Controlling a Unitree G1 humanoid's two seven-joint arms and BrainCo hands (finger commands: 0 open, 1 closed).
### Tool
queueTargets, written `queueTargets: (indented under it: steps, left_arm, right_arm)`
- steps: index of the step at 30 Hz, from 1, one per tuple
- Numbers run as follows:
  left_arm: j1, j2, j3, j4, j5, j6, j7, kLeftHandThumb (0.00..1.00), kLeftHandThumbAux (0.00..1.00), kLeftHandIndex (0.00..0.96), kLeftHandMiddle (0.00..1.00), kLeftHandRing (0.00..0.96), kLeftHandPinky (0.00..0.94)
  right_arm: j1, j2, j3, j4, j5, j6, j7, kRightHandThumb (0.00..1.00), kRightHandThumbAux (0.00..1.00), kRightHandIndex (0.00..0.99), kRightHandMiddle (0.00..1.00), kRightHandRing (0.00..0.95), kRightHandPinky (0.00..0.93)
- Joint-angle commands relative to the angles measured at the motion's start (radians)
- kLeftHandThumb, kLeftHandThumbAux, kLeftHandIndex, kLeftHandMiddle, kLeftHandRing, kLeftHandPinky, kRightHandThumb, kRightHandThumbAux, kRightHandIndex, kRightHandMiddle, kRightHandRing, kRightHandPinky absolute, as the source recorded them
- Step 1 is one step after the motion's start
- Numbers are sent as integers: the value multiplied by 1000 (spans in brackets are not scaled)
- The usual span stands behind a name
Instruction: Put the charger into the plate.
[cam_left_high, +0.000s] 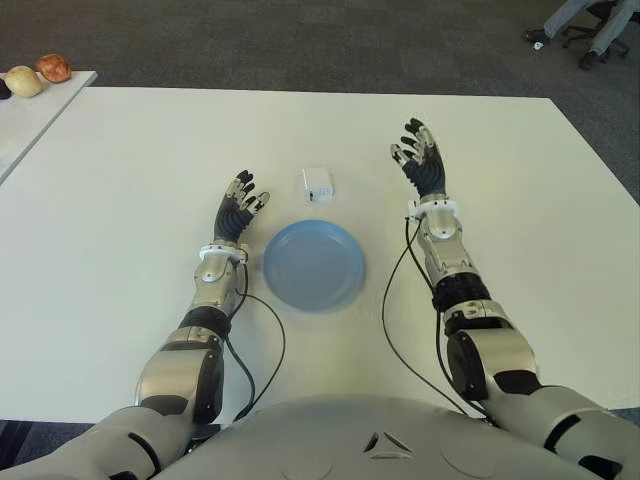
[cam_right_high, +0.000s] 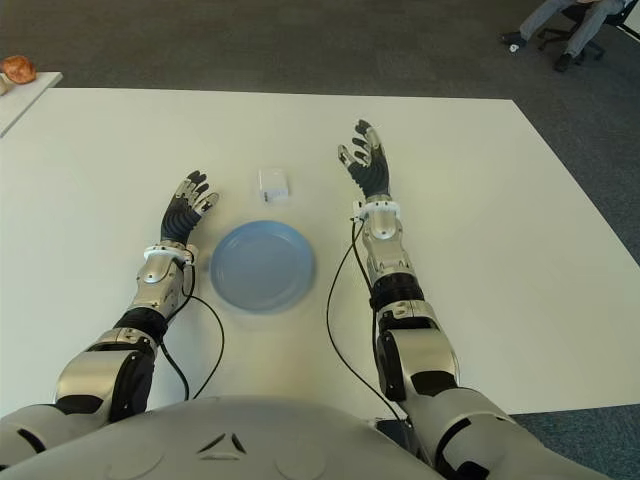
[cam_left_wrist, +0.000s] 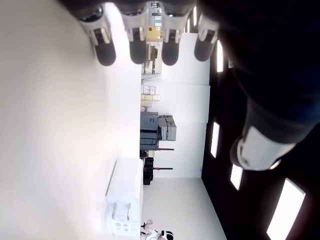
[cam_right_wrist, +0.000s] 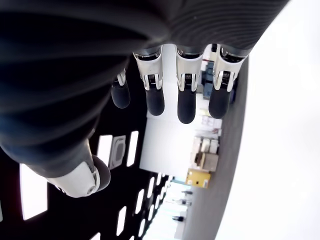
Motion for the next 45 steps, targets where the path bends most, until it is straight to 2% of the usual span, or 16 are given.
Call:
queueTargets:
  steps: [1,9,14,21,27,31,37,45]
  left_arm:
    - [61,-27,-7,73,16,70,13,32,642,42,87,82,102]
    - [61,-37,-6,62,11,68,12,19,658,41,83,81,107]
    - [58,-38,-8,59,9,79,6,16,665,42,79,79,106]
    - [57,-37,-11,60,12,81,2,10,657,40,74,77,102]
    - [58,-41,-11,59,10,80,3,11,650,40,75,76,102]
    - [58,-41,-11,58,12,80,10,13,647,39,76,77,102]
    - [62,-42,-13,53,12,81,4,14,643,36,75,74,96]
    - [77,-49,-20,28,13,79,1,12,643,36,77,74,92]
  right_arm:
    - [-126,-30,50,27,-76,-3,-23,247,687,75,126,133,165]
    - [-252,-102,145,131,-181,-42,21,146,693,44,53,38,36]
    - [-368,-141,270,233,-316,-53,32,99,669,13,10,6,6]
    - [-471,-158,412,408,-462,-88,3,62,629,0,0,0,0]
    - [-485,-146,509,523,-549,-91,-36,11,586,0,0,0,0]
    - [-487,-131,553,553,-575,-88,5,2,559,0,0,0,0]
    - [-482,-92,578,576,-577,-55,61,0,533,0,0,0,0]
    - [-472,-49,591,591,-573,-15,83,0,514,0,0,0,0]
